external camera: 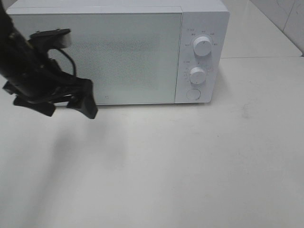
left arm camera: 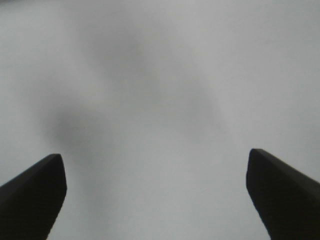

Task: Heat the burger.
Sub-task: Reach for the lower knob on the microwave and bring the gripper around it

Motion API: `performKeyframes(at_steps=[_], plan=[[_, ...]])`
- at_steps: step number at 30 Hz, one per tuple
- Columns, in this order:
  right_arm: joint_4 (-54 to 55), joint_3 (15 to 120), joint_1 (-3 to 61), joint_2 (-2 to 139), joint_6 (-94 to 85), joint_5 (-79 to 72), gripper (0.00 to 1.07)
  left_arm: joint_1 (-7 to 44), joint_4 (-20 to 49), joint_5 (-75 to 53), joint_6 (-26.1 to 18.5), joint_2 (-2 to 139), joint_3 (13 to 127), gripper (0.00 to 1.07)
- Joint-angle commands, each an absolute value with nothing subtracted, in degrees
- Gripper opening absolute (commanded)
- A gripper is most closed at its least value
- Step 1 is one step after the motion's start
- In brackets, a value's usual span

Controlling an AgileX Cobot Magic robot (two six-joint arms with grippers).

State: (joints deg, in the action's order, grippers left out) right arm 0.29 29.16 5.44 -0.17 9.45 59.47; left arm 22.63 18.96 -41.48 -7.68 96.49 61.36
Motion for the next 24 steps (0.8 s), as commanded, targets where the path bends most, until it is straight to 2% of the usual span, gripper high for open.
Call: performKeyframes(at_steps=[1, 3, 4, 5, 7, 9, 12, 14, 15, 17, 24], plan=[[0.4, 29.1, 5.2, -1.7, 8.8, 59.3, 0.75, 19.3, 18.4, -42.3, -7.4, 92.8, 58.0, 0.9], [0.4, 29.1, 5.2, -1.7, 8.8, 59.3, 0.75, 14.8, 17.7, -42.3, -7.4, 88.5, 53.6, 0.9], [0.4, 29.1, 5.2, -1.7, 8.8, 59.3, 0.75, 14.8, 17.7, -42.3, -7.4, 88.5, 53.6, 0.9], [0.4, 29.1, 5.2, -1.7, 8.8, 59.3, 0.75, 11.9, 17.1, -42.3, -7.3, 85.2, 50.9, 0.9], [0.4, 29.1, 5.2, -1.7, 8.8, 59.3, 0.75, 10.8, 16.8, -42.3, -7.3, 83.9, 50.0, 0.9], [0.4, 29.1, 5.2, -1.7, 8.8, 59.3, 0.75, 7.1, 13.9, -44.8, -6.4, 77.6, 46.6, 0.9], [0.4, 29.1, 5.2, -1.7, 8.8, 59.3, 0.75, 6.5, 12.7, -45.3, -5.3, 76.1, 46.0, 0.9], [0.4, 29.1, 5.2, -1.7, 8.8, 59.3, 0.75, 4.9, 7.3, -47.6, -1.3, 72.0, 44.6, 0.9], [0.4, 29.1, 5.2, -1.7, 8.8, 59.3, 0.75, 4.9, 7.3, -47.6, -1.3, 72.0, 44.6, 0.9], [0.4, 29.1, 5.2, -1.7, 8.8, 59.3, 0.75, 4.7, 2.8, -49.7, 1.3, 67.7, 43.3, 0.9], [0.4, 29.1, 5.2, -1.7, 8.8, 59.3, 0.75, 4.7, 2.0, -54.8, 1.5, 58.5, 40.8, 0.9]])
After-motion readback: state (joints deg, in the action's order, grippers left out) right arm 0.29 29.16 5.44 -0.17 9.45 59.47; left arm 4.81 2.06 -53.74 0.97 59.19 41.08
